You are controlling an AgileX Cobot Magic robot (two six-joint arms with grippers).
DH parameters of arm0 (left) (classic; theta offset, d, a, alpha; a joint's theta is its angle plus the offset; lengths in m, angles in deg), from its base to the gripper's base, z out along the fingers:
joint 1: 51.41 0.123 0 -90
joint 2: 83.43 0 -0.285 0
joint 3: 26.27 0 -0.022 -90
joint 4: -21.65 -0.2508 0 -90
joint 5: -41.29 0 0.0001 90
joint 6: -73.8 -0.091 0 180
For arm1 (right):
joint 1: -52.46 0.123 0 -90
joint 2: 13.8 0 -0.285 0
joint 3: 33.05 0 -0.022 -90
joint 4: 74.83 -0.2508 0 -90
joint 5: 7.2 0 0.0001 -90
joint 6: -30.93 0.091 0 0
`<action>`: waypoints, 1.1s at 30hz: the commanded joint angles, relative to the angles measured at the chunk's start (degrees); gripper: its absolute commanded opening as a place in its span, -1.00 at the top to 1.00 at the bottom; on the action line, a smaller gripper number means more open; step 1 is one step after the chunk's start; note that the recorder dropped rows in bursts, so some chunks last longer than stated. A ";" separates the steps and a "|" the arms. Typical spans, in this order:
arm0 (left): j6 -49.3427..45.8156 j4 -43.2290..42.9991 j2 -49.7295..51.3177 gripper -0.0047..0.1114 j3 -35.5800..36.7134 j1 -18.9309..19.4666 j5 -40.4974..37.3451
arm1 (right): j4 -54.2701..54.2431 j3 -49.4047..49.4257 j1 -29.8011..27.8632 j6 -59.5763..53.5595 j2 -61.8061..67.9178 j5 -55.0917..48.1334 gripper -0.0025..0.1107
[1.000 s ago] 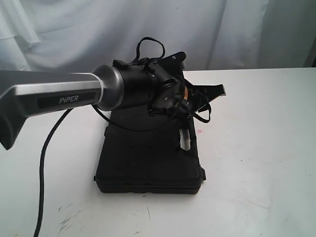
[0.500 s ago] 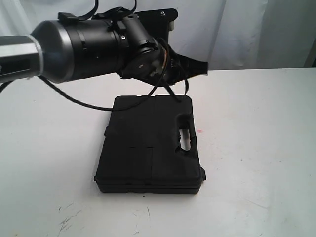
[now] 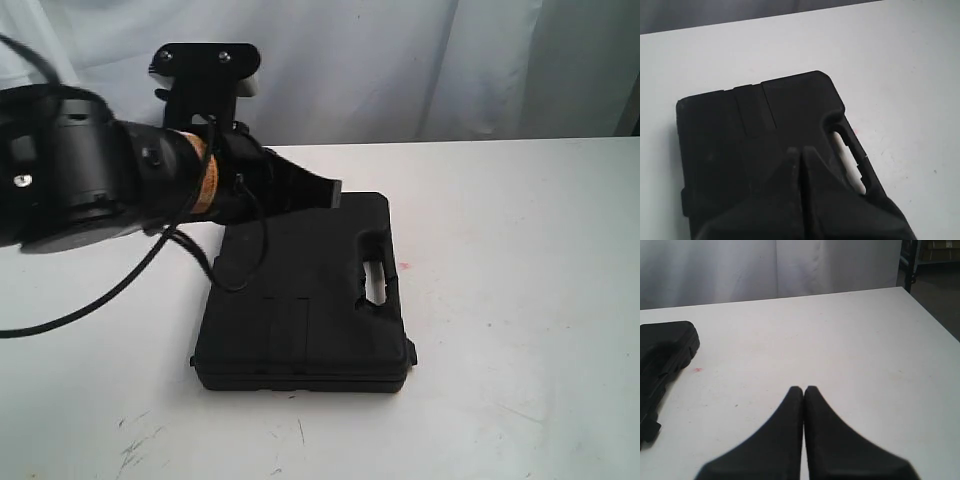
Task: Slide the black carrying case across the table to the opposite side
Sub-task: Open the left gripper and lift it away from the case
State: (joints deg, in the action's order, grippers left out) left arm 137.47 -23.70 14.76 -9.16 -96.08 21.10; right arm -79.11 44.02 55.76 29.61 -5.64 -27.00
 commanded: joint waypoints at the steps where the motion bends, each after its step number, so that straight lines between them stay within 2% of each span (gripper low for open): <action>1: 0.69 -0.45 -5.15 0.92 4.67 0.16 1.07 | 0.33 0.14 0.00 -0.19 -0.38 0.06 0.96; 7: -5.81 -1.70 -7.74 0.92 7.11 0.16 -5.38 | 0.33 0.14 0.00 -0.19 -0.38 0.06 0.96; 14: -5.76 -1.99 -7.73 0.92 7.11 0.16 -13.06 | 0.33 0.14 0.00 -0.19 -0.38 0.06 0.96; 33: -5.49 -4.48 -9.63 0.92 7.79 0.53 -17.28 | 0.33 0.14 0.00 -0.19 -0.38 0.06 0.96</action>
State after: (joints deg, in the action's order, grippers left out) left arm 131.70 -27.64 6.87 -2.12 -96.08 4.07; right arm -79.11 44.02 55.76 29.61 -5.64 -27.00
